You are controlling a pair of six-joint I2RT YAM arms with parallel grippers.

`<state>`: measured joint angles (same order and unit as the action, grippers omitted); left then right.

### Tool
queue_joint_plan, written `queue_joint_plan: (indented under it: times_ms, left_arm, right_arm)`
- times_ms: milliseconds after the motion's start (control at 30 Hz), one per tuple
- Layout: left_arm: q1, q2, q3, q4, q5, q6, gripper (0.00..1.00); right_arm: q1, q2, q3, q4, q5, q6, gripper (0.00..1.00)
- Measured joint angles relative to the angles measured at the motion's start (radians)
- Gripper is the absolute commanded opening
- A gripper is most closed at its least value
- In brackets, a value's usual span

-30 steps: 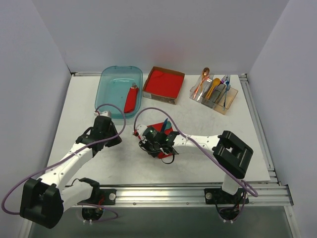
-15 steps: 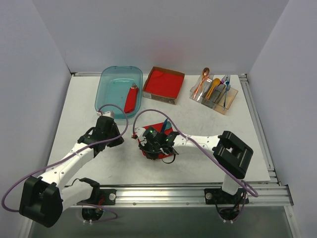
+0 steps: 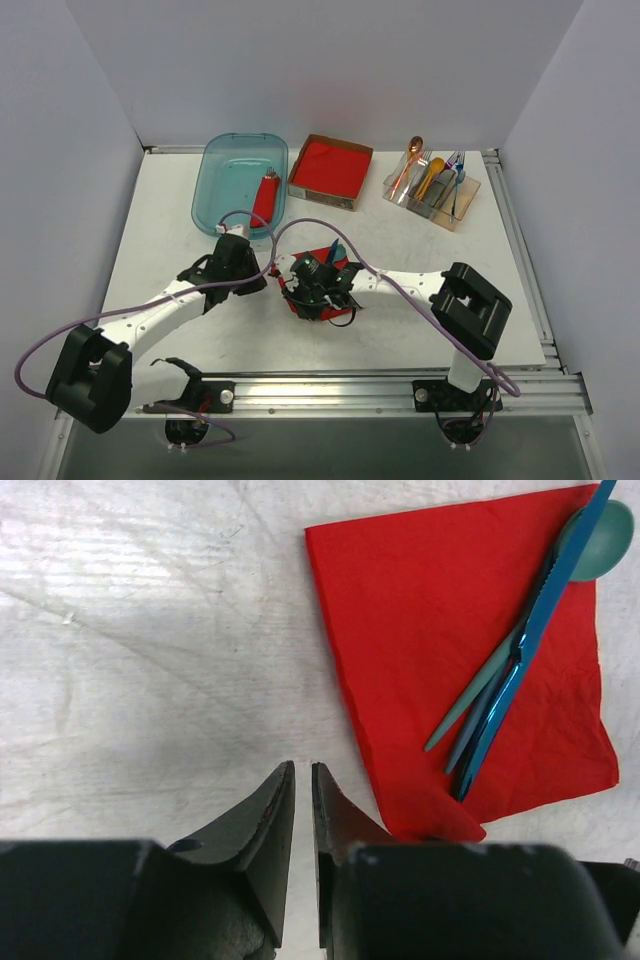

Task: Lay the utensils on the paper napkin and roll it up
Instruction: Roll the napkin at the center of the board.

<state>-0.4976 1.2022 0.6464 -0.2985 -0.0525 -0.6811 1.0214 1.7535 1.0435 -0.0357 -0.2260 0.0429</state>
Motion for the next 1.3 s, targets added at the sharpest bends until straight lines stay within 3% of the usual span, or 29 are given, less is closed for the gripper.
queue_joint_plan:
  times_ms: [433,1300]
  left_arm:
    - [-0.019,0.183,0.029,0.163,0.032,-0.049,0.21]
    - [-0.027,0.351,0.076,0.308,0.110,-0.093,0.20]
  right_arm:
    - [-0.013,0.000,0.010,-0.006,-0.048,0.000,0.06]
    - [-0.013,0.000,0.010,0.017,-0.071,-0.004,0.03]
